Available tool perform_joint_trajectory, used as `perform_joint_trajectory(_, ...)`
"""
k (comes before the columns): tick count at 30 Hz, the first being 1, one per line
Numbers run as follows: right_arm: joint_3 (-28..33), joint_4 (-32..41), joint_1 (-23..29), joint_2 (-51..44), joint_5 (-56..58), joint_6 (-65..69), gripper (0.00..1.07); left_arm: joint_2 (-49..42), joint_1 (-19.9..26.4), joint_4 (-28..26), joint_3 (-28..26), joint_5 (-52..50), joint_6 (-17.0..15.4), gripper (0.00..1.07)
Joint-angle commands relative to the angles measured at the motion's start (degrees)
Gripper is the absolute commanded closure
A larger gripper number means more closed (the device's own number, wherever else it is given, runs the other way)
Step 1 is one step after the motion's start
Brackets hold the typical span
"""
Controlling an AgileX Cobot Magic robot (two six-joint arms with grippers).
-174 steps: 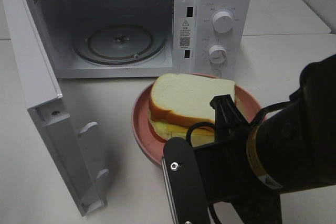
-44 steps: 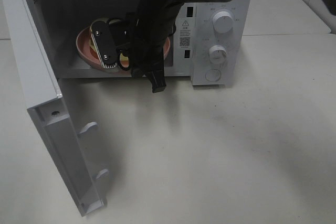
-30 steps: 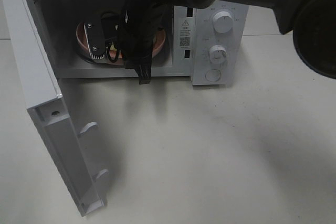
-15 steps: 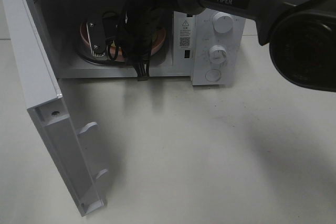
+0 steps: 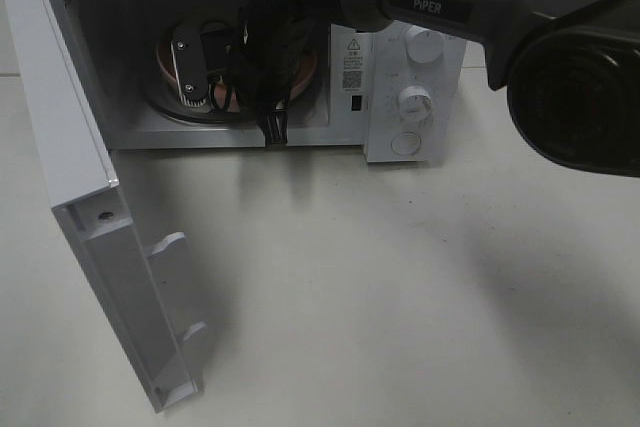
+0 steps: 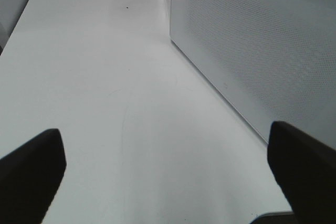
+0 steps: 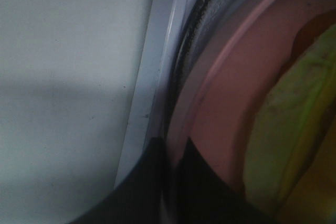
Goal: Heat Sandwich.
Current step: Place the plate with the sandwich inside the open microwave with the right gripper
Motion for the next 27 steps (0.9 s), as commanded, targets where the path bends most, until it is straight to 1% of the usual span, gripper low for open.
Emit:
perform_joint_trajectory(1,-0.8,-0.2,0.2,-0.4,-1.8,-1.5,1.02,-1.6,0.2,0.1,0.2,-0.5,-0.3,0.01)
perform_joint_trajectory(5,-0.8,-0.2,0.2,-0.4,-1.8,-0.1,0.98,-1.6,0.2,0.1,0.2,-0.5,-0.3,0.01)
perform_joint_trajectory(6,-0.8,-0.1,0.2,-0.4,-1.8,0.3,0.96,-1.6,0.2,0.1,0.2,-0.5,-0.3,0.01)
perform_joint_trajectory(7,-0.8,0.3,0.2,-0.4,-1.8,1.4,0.91,-1.6,0.2,0.1,0.2,-0.5,-0.3,0.01)
perform_joint_trajectory(8,-0.8,0.3,0.2,-0.4,-1.8,1.4,0.91,-1.6,0.2,0.1,0.2,-0.5,-0.3,0.01)
perform_joint_trajectory(9,-0.8,0.6,0.2,-0.4,-1.8,1.8,0.88,-1.6,0.2,0.1,0.2,-0.5,-0.3,0.01)
perform_joint_trajectory(11,-0.8,1.1,0.2,-0.4,-1.7,2.5,0.79,-1.6,0.2,0.1,0.2,-0.5,-0.3,0.01)
perform_joint_trajectory(12,-0.7,1.1,0.2,-0.4,-1.4,3.3,0.7,-1.6,0.2,0.1,0.2,-0.5,-0.3,0.01)
perform_joint_trajectory(13,-0.7,1.1,0.2,-0.4,-1.4,3.3,0.7,-1.6,0.2,0.1,0.2,-0.5,-0.3,0.01)
perform_joint_trajectory(15,-0.7,1.3,0.2,-0.4,-0.7,4.0,0.6,-1.6,0.2,0.1,0.2,-0.5,-0.3,0.01)
perform_joint_trajectory(16,-0.7,1.3,0.2,-0.5,0.2,4.7,0.51,-1.6,0.2,0.1,0.2,-0.5,-0.3,0.01)
perform_joint_trajectory(17,-0.7,1.3,0.2,-0.5,0.2,4.7,0.51,-1.6,0.2,0.1,0.2,-0.5,-0.3,0.01)
perform_joint_trajectory(19,0.3,1.5,0.2,-1.0,0.3,5.4,0.43,-1.6,0.2,0.1,0.2,-0.5,-0.3,0.01)
perform_joint_trajectory(20,1.8,2.7,0.2,-2.0,0.1,5.8,0.36,-1.6,0.2,0.1,0.2,-0.5,-0.3,0.01)
perform_joint_trajectory(21,1.8,2.7,0.2,-2.0,0.1,5.8,0.36,-1.6,0.2,0.1,0.2,-0.5,-0.3,0.01)
perform_joint_trajectory(23,3.7,2.8,0.2,-2.9,-0.7,5.8,0.32,-1.6,0.2,0.1,0.2,-0.5,-0.3,0.01)
perform_joint_trajectory(24,6.0,2.8,0.2,-4.0,-2.2,5.9,0.3,-1.6,0.2,0.1,0.2,-0.5,-0.3,0.01)
perform_joint_trajectory(27,7.9,2.8,0.2,-5.0,-3.3,5.9,0.3,-1.6,0.2,0.1,0.2,-0.5,-0.3,0.01)
